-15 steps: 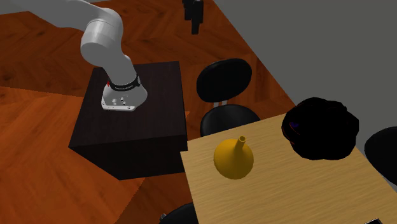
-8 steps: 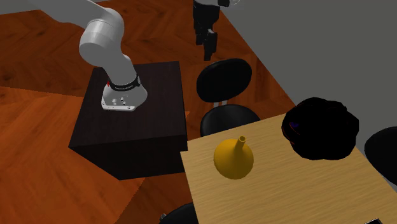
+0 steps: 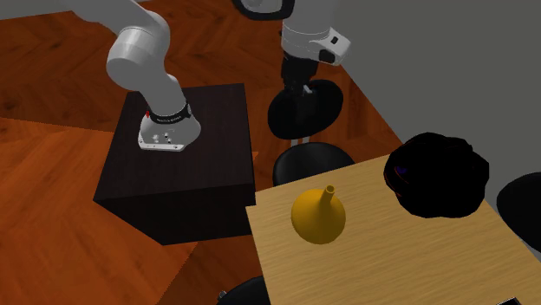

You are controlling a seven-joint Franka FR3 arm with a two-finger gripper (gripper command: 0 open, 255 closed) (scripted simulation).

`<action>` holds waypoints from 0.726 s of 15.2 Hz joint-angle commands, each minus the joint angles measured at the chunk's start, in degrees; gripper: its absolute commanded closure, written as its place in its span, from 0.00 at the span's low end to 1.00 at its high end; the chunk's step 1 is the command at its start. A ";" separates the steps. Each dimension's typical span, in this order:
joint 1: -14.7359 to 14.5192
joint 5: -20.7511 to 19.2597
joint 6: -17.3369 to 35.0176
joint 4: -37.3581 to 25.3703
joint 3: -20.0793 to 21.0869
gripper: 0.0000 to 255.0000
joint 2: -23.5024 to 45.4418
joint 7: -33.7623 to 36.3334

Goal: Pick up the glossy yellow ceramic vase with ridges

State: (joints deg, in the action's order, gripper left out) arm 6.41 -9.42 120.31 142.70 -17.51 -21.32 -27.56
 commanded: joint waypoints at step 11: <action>2.29 11.19 14.39 -12.21 -8.75 0.00 26.16 -18.61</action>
State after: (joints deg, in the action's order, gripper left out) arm 8.21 0.33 134.03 131.81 -25.84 2.77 -44.22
